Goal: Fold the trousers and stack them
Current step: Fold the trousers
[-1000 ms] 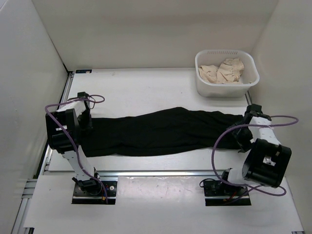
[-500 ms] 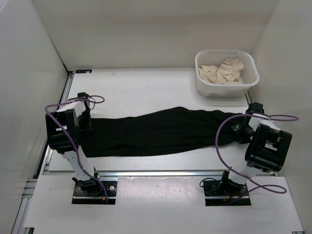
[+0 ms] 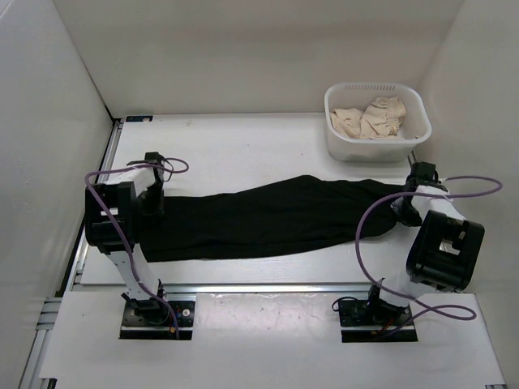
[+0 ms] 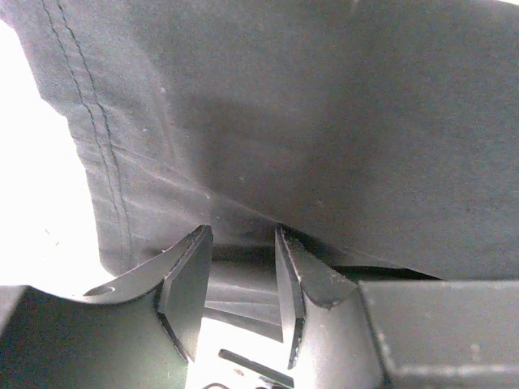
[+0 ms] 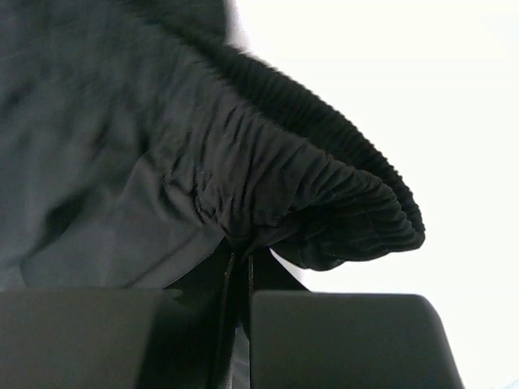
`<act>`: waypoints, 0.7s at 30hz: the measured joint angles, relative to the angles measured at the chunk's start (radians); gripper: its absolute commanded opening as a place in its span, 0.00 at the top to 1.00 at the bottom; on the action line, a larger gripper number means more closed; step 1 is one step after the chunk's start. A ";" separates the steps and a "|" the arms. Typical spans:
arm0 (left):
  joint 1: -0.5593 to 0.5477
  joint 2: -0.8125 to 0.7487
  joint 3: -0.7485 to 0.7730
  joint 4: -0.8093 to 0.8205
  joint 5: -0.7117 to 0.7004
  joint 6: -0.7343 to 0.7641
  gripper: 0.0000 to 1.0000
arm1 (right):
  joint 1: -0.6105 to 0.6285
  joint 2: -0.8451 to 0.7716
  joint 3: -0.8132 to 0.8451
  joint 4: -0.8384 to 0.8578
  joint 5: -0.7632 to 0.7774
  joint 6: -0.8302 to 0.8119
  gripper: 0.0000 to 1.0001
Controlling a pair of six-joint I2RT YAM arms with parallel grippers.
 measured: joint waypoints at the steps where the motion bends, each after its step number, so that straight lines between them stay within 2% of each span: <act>1: -0.010 0.000 0.000 -0.001 0.002 0.000 0.51 | 0.030 -0.024 0.017 -0.036 0.062 -0.016 1.00; 3: -0.023 0.000 0.000 -0.004 0.007 0.000 0.51 | 0.116 -0.070 0.064 -0.086 0.175 -0.050 1.00; 6: -0.039 0.000 0.000 -0.010 0.020 0.000 0.51 | 0.309 -0.130 0.130 -0.123 0.338 -0.083 1.00; 10: -0.060 0.000 0.003 -0.020 0.024 0.000 0.51 | 0.710 -0.131 0.238 -0.186 0.519 -0.087 1.00; 13: -0.081 0.001 0.016 -0.027 0.024 0.000 0.51 | 1.022 -0.001 0.398 -0.258 0.615 -0.054 1.00; 15: -0.092 0.003 0.035 -0.031 0.023 0.000 0.51 | 1.181 0.120 0.511 -0.306 0.656 -0.011 1.00; 17: -0.100 0.005 0.057 -0.037 0.023 0.000 0.50 | 1.296 0.235 0.597 -0.363 0.670 0.036 1.00; 21: -0.102 0.006 0.075 -0.037 0.022 0.000 0.50 | 1.434 0.393 0.665 -0.430 0.660 0.101 1.00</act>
